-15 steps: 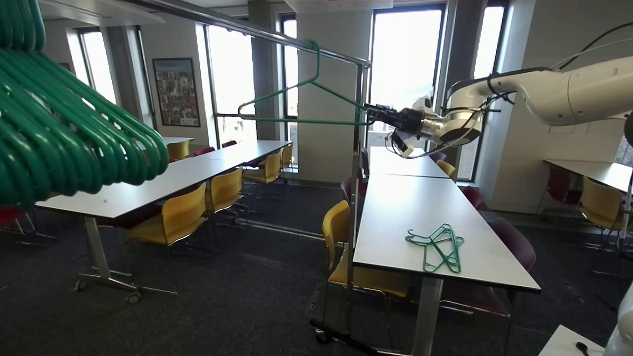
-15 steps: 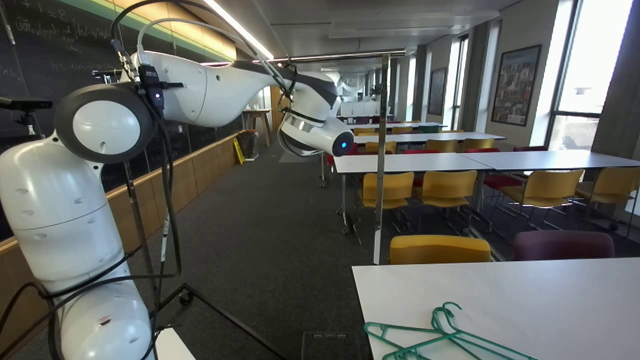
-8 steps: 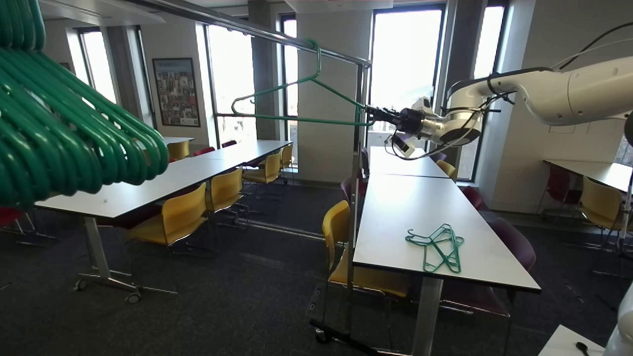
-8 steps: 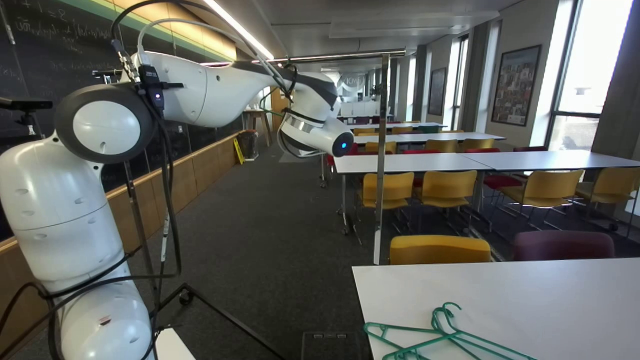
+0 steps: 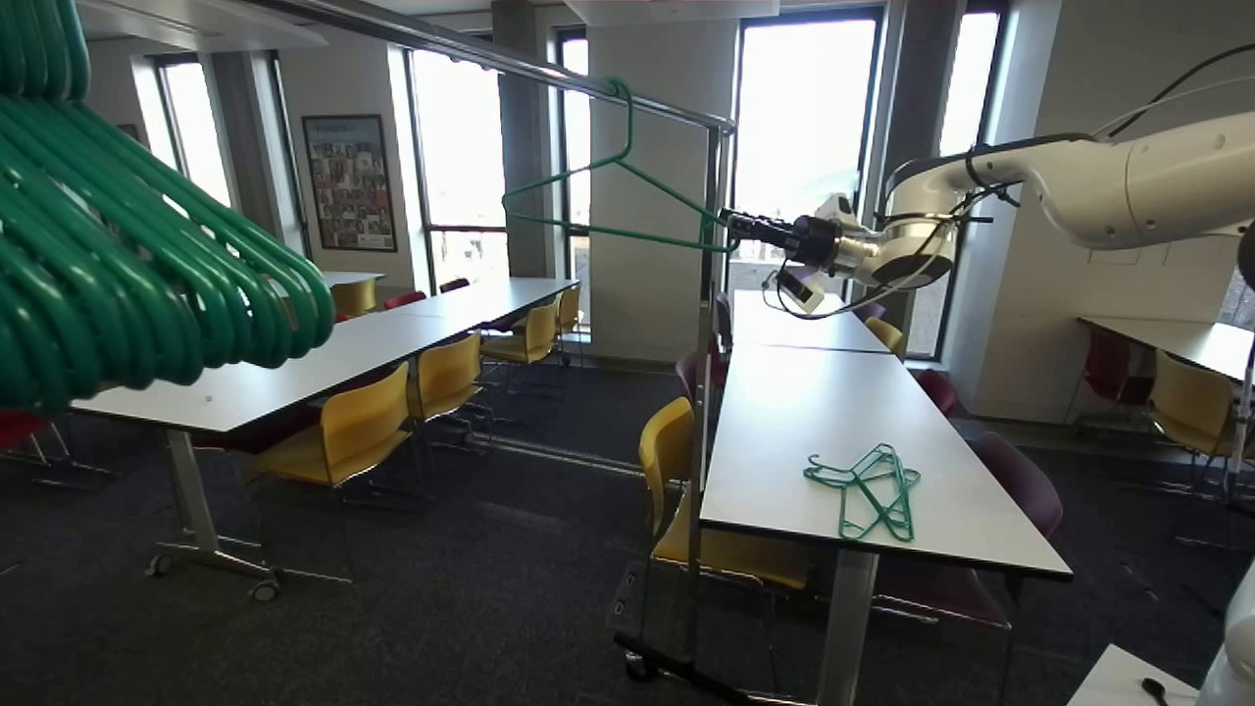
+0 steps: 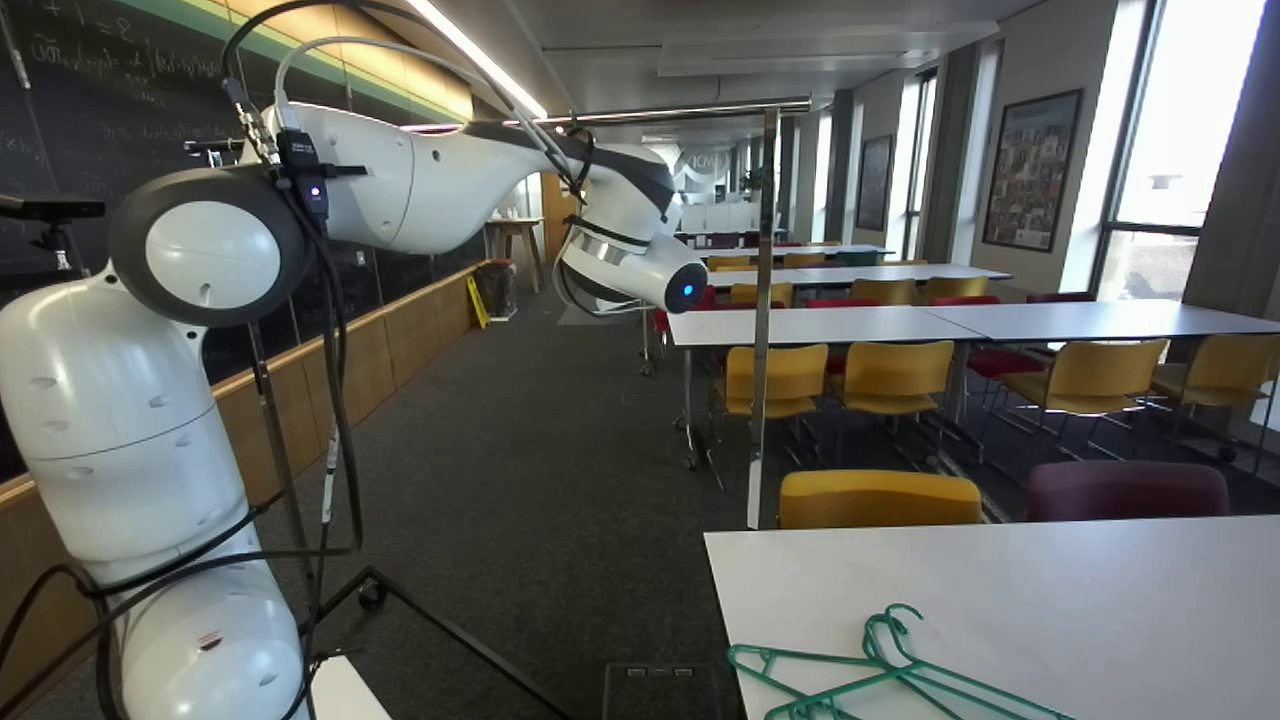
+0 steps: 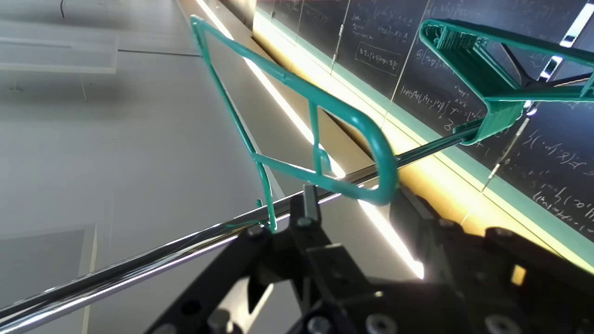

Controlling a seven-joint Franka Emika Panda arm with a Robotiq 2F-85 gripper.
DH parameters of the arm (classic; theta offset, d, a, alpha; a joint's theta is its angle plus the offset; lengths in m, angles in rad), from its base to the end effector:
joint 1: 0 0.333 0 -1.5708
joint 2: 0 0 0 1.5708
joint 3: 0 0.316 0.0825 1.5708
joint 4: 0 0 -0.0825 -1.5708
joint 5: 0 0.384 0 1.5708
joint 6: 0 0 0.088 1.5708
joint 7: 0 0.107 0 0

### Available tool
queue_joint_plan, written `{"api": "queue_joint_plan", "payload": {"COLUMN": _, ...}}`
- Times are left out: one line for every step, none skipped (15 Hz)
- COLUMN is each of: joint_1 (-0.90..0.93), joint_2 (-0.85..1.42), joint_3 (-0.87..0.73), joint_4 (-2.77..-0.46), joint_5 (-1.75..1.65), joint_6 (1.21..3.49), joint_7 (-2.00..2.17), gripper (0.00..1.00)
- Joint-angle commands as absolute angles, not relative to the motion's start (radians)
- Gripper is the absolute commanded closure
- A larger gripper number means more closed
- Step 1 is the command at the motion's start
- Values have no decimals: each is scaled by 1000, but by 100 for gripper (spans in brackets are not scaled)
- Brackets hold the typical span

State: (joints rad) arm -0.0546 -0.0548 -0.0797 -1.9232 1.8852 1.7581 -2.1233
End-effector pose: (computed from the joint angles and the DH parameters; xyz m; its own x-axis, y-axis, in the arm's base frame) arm 0.5722 0.0067 0.6146 -0.2677 -0.1399 0.9533 0.8812 -0.4356 0.1835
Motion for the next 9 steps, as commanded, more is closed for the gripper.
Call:
{"api": "queue_joint_plan", "payload": {"joint_1": -67, "joint_2": -90, "joint_3": -81, "joint_4": -1951, "joint_5": 1862, "joint_6": 1733, "joint_7": -2087, "gripper": 21}}
{"api": "queue_joint_plan", "payload": {"joint_1": -67, "joint_2": -89, "joint_3": -81, "joint_4": -1952, "joint_5": 1859, "joint_6": 1733, "joint_7": -2084, "gripper": 12}}
{"api": "queue_joint_plan", "payload": {"joint_1": -67, "joint_2": -89, "joint_3": -81, "joint_4": -1953, "joint_5": 1857, "joint_6": 1734, "joint_7": -2082, "gripper": 6}}
{"api": "queue_joint_plan", "payload": {"joint_1": -67, "joint_2": -90, "joint_3": -81, "joint_4": -1953, "joint_5": 1854, "joint_6": 1734, "joint_7": -2080, "gripper": 1}}
{"api": "queue_joint_plan", "payload": {"joint_1": -67, "joint_2": -89, "joint_3": -81, "joint_4": -1954, "joint_5": 1851, "joint_6": 1734, "joint_7": -2079, "gripper": 0}}
{"api": "queue_joint_plan", "payload": {"joint_1": -66, "joint_2": -89, "joint_3": -81, "joint_4": -1953, "joint_5": 1849, "joint_6": 1734, "joint_7": -2077, "gripper": 0}}
{"api": "queue_joint_plan", "payload": {"joint_1": -66, "joint_2": -89, "joint_3": -81, "joint_4": -1953, "joint_5": 1847, "joint_6": 1734, "joint_7": -2074, "gripper": 0}}
{"api": "queue_joint_plan", "payload": {"joint_1": -66, "joint_2": -89, "joint_3": -81, "joint_4": -1953, "joint_5": 1844, "joint_6": 1734, "joint_7": -2073, "gripper": 0}}
{"api": "queue_joint_plan", "payload": {"joint_1": -66, "joint_2": -89, "joint_3": -81, "joint_4": -1953, "joint_5": 1842, "joint_6": 1733, "joint_7": -2071, "gripper": 0}}
